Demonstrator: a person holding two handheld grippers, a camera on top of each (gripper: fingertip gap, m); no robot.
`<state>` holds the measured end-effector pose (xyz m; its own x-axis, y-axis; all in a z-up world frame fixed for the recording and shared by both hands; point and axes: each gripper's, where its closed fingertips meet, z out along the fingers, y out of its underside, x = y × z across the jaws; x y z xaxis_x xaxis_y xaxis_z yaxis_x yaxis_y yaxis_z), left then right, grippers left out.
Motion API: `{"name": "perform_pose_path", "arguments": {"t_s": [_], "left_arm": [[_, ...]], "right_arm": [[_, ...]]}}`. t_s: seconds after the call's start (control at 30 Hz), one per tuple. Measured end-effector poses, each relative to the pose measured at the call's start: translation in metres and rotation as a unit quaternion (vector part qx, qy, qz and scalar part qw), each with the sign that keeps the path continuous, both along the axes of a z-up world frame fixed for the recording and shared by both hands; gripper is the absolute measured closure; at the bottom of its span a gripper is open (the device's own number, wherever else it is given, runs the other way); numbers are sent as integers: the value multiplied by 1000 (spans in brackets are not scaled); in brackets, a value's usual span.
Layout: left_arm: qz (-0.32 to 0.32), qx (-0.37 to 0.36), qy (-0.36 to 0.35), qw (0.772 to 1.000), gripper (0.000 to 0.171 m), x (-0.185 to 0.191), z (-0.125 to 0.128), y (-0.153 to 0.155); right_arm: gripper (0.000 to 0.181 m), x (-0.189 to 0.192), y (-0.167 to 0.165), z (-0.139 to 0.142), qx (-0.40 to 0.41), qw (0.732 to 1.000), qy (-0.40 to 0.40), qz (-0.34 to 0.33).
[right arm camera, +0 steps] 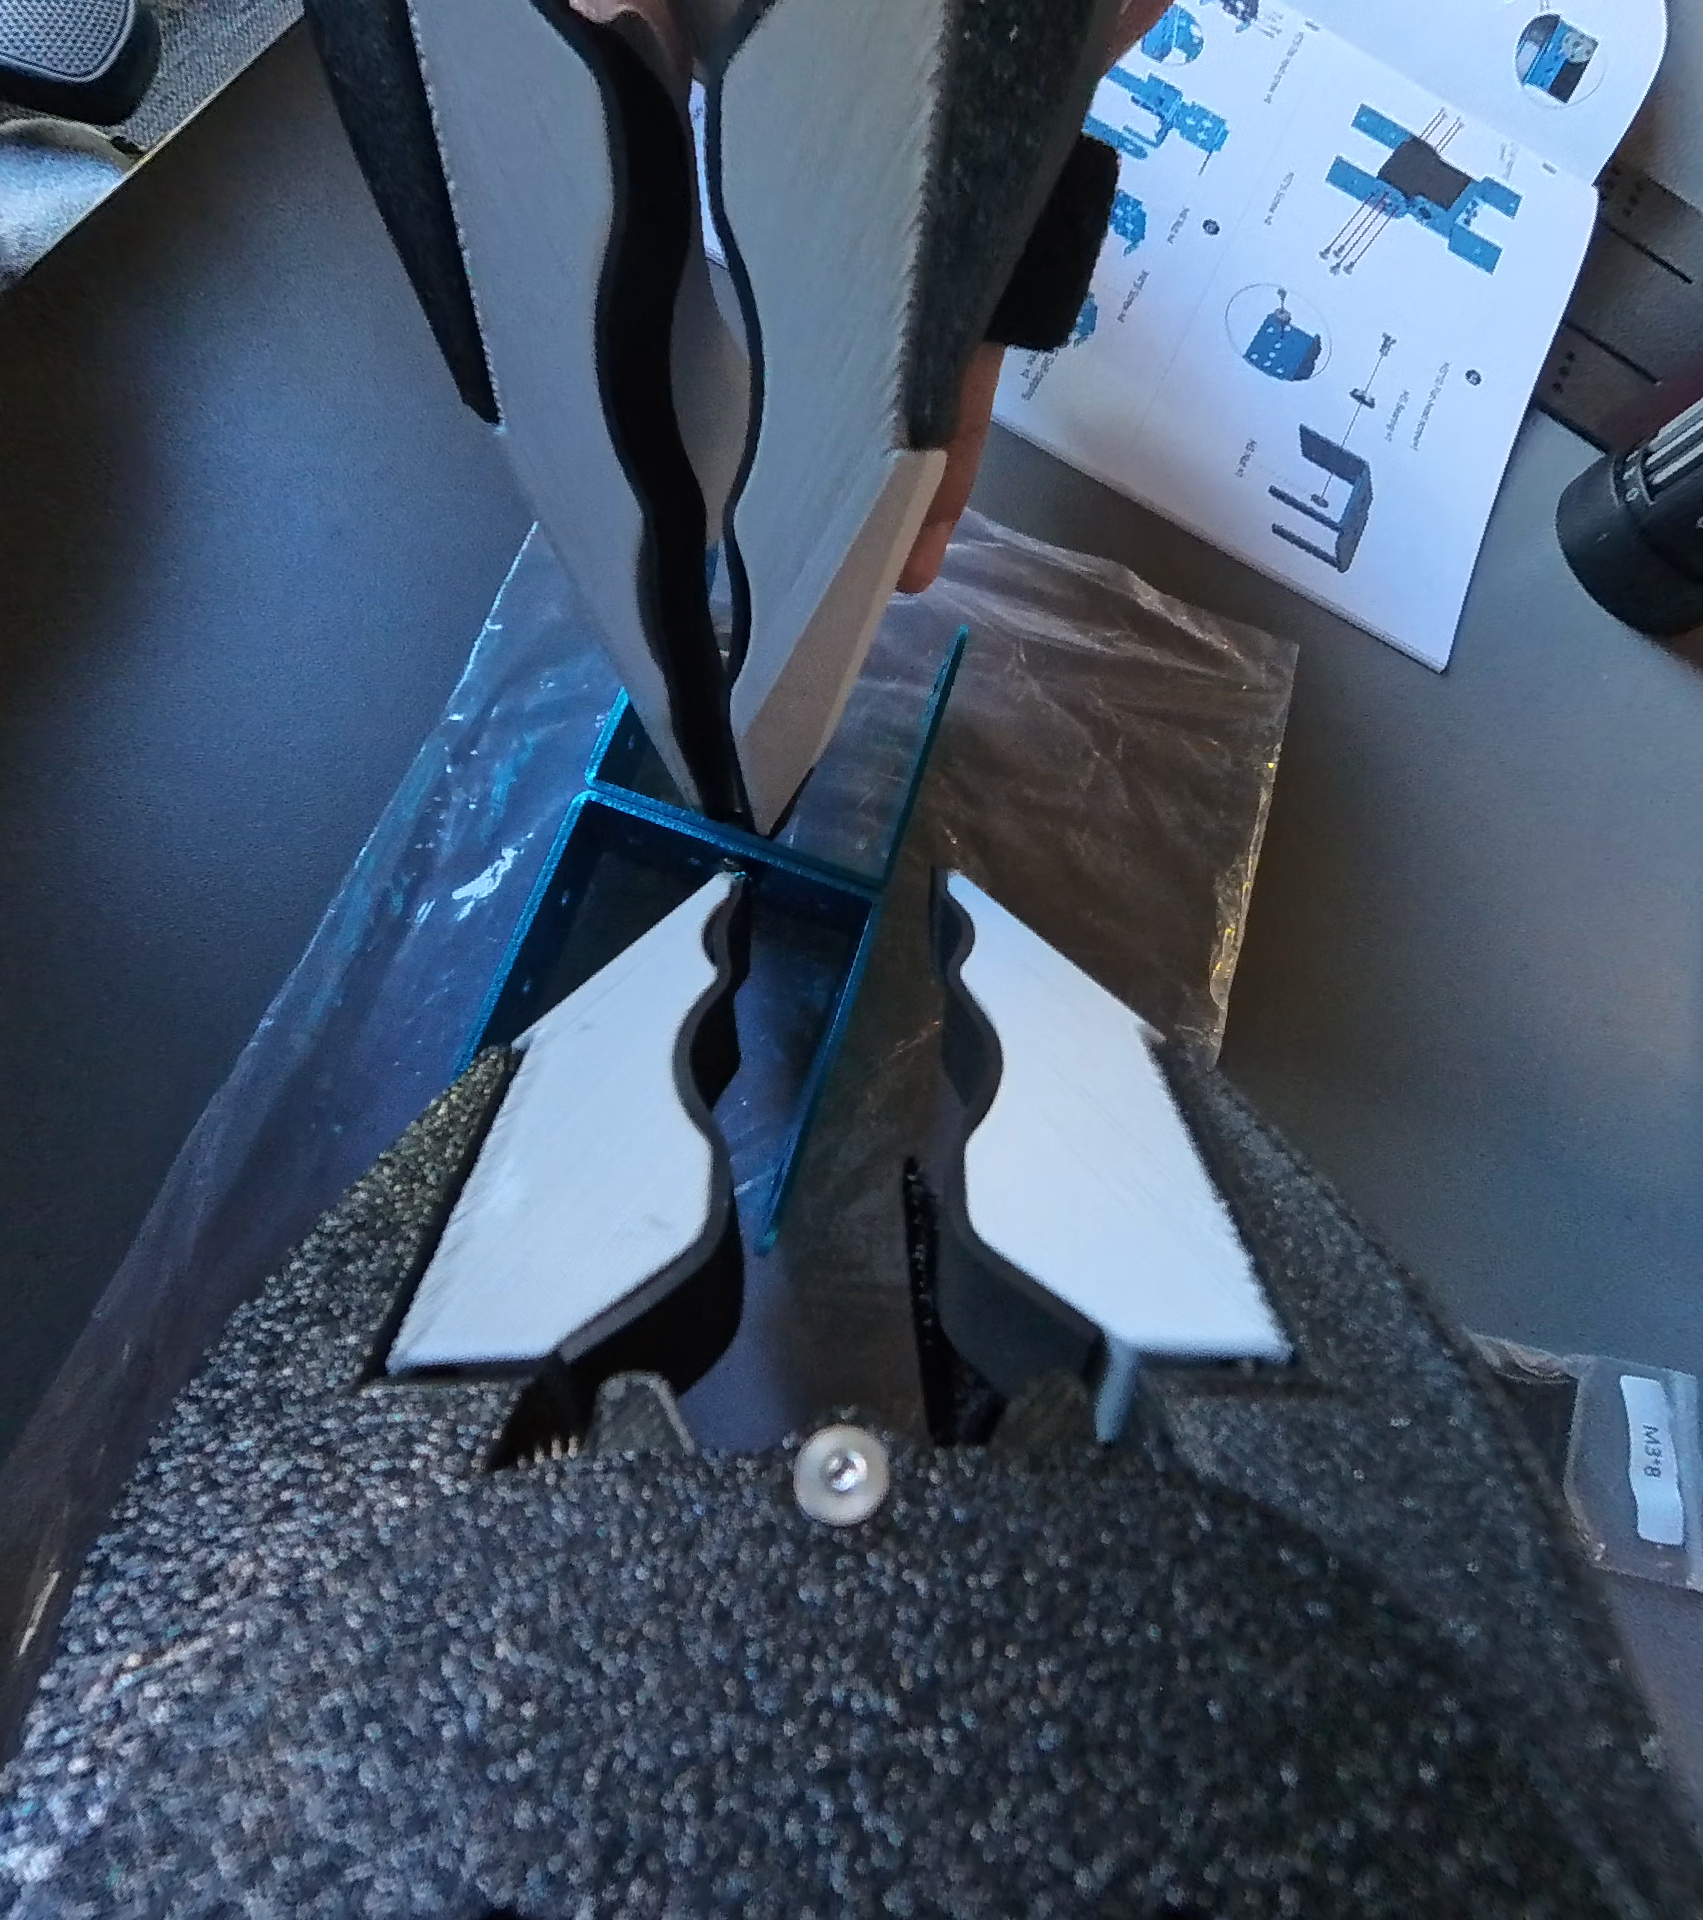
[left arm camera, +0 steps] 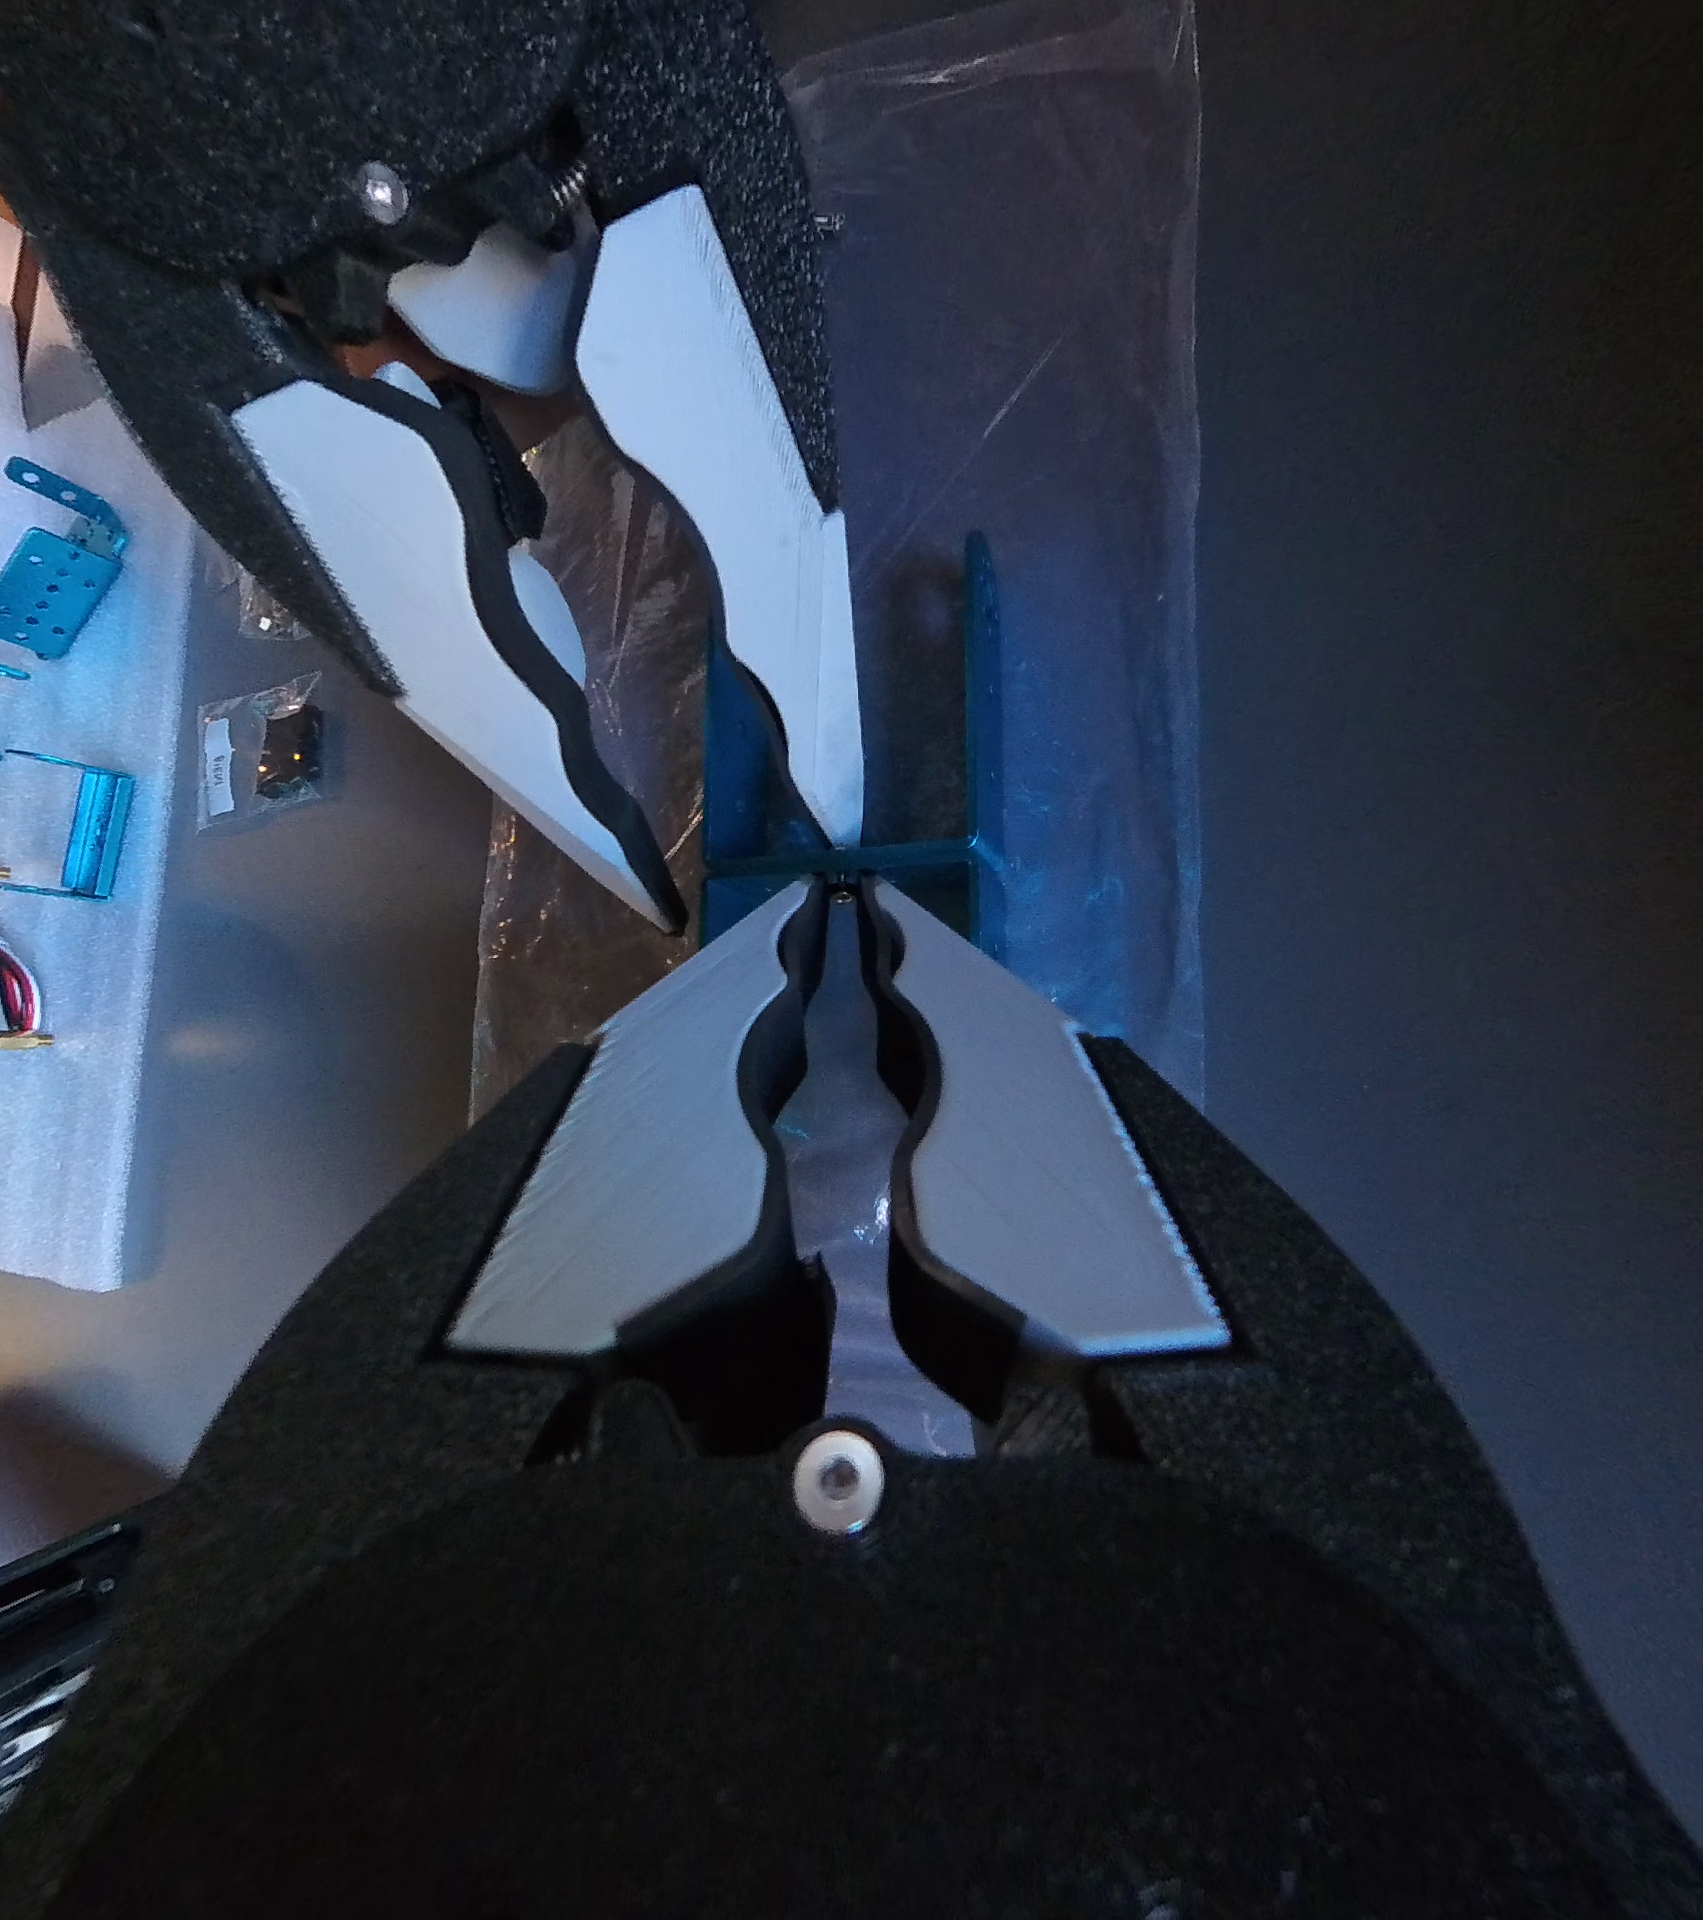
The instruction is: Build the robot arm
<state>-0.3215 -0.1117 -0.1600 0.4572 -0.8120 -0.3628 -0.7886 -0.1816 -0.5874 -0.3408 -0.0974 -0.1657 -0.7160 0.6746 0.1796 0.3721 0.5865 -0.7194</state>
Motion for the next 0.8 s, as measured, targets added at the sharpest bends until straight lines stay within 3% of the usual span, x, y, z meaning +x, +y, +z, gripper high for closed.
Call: {"name": "perform_pose_path", "arguments": {"t_s": [0.8], "left_arm": [[11,6,-18,1000,165,-10,7,0]], "right_arm": [[151,0,2,-1,2,1000,-2,-2]]}}
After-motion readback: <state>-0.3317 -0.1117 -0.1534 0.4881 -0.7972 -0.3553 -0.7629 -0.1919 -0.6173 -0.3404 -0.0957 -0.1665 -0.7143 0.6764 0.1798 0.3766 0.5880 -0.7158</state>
